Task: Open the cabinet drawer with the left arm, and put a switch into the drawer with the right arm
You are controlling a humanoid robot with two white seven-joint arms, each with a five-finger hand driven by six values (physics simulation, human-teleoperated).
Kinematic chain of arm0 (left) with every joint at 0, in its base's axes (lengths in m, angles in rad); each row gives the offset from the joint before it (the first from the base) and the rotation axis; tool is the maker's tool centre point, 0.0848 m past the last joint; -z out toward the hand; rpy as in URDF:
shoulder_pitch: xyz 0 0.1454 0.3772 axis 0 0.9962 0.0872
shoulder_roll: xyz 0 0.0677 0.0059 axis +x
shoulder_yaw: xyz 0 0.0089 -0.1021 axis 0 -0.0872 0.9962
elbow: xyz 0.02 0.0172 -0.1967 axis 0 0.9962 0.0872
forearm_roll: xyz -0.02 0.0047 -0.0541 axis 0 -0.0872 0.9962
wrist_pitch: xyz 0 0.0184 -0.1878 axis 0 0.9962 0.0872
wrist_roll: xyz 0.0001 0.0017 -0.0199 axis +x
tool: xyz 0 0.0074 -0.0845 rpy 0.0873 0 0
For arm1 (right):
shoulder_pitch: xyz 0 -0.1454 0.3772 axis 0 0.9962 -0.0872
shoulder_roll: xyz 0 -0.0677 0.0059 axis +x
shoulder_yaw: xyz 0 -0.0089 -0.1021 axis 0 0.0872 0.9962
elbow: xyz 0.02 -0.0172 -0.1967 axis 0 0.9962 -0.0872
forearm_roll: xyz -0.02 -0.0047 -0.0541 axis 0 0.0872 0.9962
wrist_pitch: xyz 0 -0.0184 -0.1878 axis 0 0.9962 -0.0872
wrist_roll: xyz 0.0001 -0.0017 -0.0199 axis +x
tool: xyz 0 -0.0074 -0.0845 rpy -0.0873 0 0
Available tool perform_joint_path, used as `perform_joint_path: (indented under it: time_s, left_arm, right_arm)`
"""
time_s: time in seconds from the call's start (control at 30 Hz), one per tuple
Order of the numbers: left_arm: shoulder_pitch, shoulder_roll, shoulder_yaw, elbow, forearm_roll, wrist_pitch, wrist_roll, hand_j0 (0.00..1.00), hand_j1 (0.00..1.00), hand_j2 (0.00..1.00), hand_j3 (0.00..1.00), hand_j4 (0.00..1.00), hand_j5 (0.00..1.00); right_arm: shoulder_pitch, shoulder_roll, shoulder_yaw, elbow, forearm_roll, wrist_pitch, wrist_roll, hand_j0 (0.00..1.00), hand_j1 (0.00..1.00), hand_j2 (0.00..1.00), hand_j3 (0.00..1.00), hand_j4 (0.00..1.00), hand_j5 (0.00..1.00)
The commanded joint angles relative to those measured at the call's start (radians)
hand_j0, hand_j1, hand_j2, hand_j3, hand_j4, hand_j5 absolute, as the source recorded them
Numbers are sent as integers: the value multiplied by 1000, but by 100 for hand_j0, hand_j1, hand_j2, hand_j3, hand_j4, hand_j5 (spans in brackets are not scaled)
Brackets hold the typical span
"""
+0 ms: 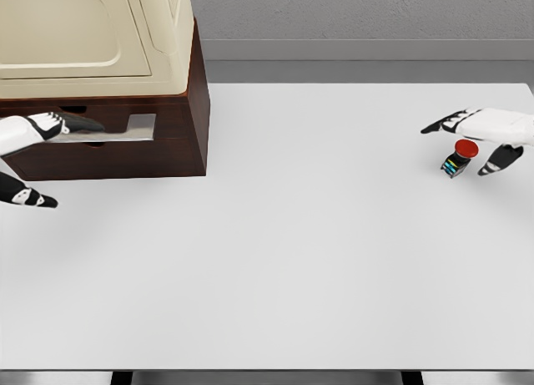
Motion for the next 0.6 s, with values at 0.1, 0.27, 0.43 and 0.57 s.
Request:
perform_joint_path:
  time_s: [0.1,0.27,0.43,0.57]
  left_arm:
    - [-3,-19,0,35,5,1,0,100,100,100,100,100,100]
    - [-2,-68,-3,56,-1,1,-1,100,100,100,100,100,100]
    - [-2,-88,-15,84,-2,1,-4,100,100,100,100,100,100]
    - [-2,-88,-17,114,1,1,-4,100,100,100,100,100,100]
  right_arm:
    - [-9,22,7,66,-4,2,13,100,100,100,100,100,100]
    - [-20,39,33,72,-4,2,13,100,100,100,100,100,100]
    - [-23,39,34,81,-3,2,13,100,100,100,100,100,100]
    - [-23,40,34,81,-3,2,13,100,100,100,100,100,100]
